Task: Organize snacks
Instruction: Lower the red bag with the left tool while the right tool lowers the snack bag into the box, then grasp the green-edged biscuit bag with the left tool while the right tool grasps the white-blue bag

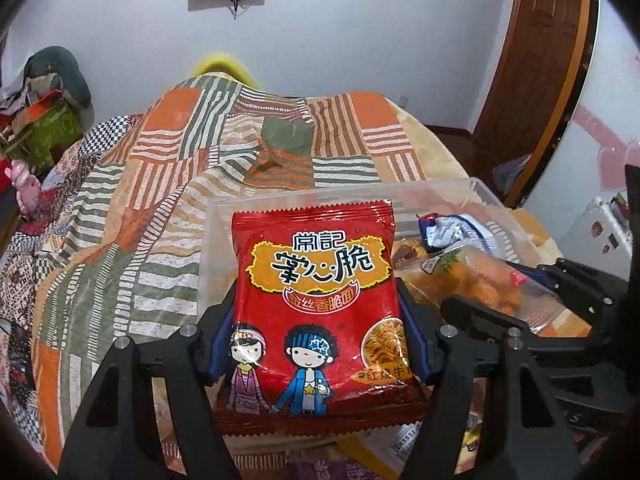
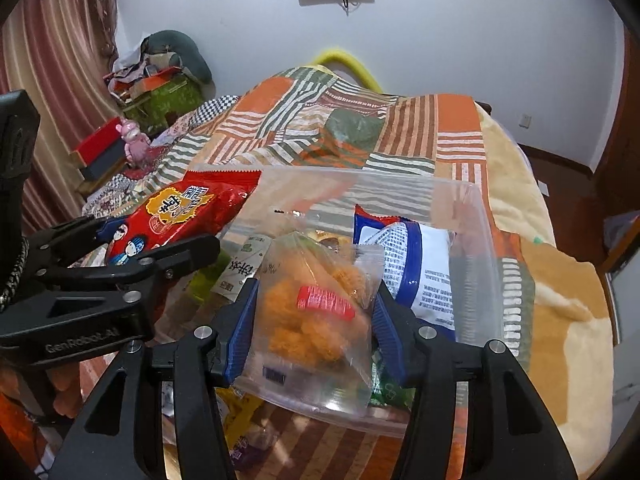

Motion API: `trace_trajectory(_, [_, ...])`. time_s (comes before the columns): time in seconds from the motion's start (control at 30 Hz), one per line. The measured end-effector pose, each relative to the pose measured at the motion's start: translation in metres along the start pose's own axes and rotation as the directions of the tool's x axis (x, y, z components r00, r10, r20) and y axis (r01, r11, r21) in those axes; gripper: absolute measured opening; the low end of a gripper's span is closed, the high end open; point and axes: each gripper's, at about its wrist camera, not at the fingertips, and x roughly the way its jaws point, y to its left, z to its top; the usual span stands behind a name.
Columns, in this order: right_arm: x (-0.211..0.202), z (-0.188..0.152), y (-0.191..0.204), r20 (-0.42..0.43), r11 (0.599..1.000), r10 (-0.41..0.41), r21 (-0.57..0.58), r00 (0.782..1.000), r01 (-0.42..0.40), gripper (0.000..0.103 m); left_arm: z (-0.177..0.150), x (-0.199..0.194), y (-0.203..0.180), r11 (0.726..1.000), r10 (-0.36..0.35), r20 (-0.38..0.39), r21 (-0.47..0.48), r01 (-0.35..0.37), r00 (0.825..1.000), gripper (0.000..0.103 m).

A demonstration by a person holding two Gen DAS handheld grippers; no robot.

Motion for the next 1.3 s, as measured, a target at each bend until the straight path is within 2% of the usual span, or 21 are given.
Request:
trace_trajectory(0.2, [-0.008, -0.001, -0.005, -0.012, 1.0, 0.017, 0.021, 1.0, -0.017, 0.056, -0.004, -0.01, -0.002, 1.0, -0.001, 0.002, 0.003, 0.001, 1.0, 0.071])
trace_trajectory(0.43, [-0.033, -0.003, 0.0, 0.027, 1.0, 0.014, -0.004, 1.0, -0.014, 0.059, -0.007, -0.045, -0.001, 1.0, -0.002, 0.05, 0.024, 0.0, 0.999, 0.075])
trace_trajectory(0.6, [-0.049, -0.002, 0.003, 0.063, 1.0, 0.025, -0.007, 0.998, -0.025, 0.061, -0.011, -0.074, 0.017, 1.0, -0.005, 0.083, -0.004, 0.005, 0.997, 0.081])
trace_trajectory(0.7, [-0.058, -0.003, 0.007, 0.082, 0.999, 0.033, -0.01, 0.996, -0.032, 0.062, -0.018, -0.087, 0.032, 1.0, 0.019, 0.089, -0.01, -0.018, 0.996, 0.085])
trace_trajectory(0.87, [-0.063, -0.007, 0.014, 0.094, 0.999, 0.037, -0.025, 0.995, -0.035, 0.063, -0.037, -0.094, 0.065, 0.997, 0.073, 0.052, -0.018, -0.073, 0.996, 0.087])
trace_trajectory(1.03, [-0.055, -0.013, 0.019, 0.075, 0.999, 0.046, -0.022, 0.996, -0.044, 0.065, -0.064, -0.083, 0.098, 0.993, 0.106, -0.028, -0.043, -0.107, 0.994, 0.087])
trace_trajectory(1.2, [-0.04, -0.022, 0.026, 0.028, 0.998, 0.063, -0.012, 0.998, -0.063, 0.065, -0.077, -0.062, 0.113, 0.994, 0.099, -0.076, -0.047, -0.103, 0.992, 0.087])
trace_trajectory(1.3, [-0.028, -0.026, 0.033, -0.008, 0.997, 0.076, -0.014, 0.997, -0.076, 0.065, -0.076, -0.05, 0.117, 0.995, 0.098, -0.07, -0.03, -0.1, 0.993, 0.088])
